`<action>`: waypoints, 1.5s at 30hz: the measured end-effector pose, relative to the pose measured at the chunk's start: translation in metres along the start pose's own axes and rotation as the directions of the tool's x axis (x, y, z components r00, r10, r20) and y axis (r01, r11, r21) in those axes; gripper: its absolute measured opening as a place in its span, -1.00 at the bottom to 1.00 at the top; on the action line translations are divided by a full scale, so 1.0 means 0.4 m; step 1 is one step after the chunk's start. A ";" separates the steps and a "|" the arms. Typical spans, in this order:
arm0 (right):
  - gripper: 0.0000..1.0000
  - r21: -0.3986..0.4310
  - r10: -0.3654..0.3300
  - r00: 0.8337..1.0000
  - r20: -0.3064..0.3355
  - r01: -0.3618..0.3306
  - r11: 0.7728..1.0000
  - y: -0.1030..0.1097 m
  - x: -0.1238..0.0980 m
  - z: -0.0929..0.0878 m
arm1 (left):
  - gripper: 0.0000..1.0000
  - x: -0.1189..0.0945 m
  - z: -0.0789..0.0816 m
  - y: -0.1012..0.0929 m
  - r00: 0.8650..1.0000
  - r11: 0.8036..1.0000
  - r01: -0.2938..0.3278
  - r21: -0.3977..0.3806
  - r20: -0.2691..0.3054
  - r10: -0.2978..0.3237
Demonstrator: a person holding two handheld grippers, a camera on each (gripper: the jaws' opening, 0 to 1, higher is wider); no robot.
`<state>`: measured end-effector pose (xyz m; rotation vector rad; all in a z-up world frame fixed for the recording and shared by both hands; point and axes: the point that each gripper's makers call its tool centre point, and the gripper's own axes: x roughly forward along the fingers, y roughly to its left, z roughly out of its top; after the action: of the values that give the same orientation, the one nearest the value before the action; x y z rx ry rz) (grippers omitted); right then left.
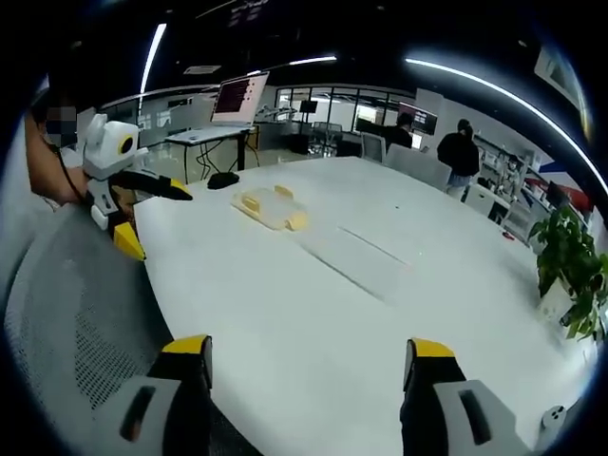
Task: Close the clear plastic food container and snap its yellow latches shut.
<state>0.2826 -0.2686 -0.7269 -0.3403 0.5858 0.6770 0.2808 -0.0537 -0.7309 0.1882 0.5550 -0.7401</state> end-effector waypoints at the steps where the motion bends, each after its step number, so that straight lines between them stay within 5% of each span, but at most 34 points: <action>1: 0.64 0.001 0.001 1.000 -0.001 -0.001 1.000 0.001 0.000 0.000 | 0.89 0.000 0.000 0.000 1.000 1.000 -0.001 -0.002 0.001 0.001; 16: 0.61 0.004 0.023 1.000 -0.018 -0.023 1.000 0.009 0.005 -0.005 | 0.87 -0.003 0.009 0.008 1.000 1.000 -0.014 0.000 0.018 0.014; 22: 0.64 0.018 0.069 0.997 0.015 -0.070 0.997 0.028 0.005 0.020 | 0.86 0.002 -0.010 0.023 1.000 0.999 -0.022 -0.035 -0.023 0.021; 31: 0.64 -0.001 0.088 0.996 -0.009 -0.088 0.996 0.033 0.019 0.021 | 0.88 -0.006 0.012 0.022 0.999 0.999 -0.029 -0.021 0.014 0.029; 45: 0.55 -0.027 0.099 0.995 0.018 -0.099 0.995 0.029 0.049 0.064 | 0.77 0.004 0.006 0.021 0.999 0.999 0.040 -0.014 -0.014 -0.040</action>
<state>0.2974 -0.2385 -0.7198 -0.3299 0.5787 0.7831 0.2886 -0.0496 -0.7299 0.1701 0.5782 -0.7739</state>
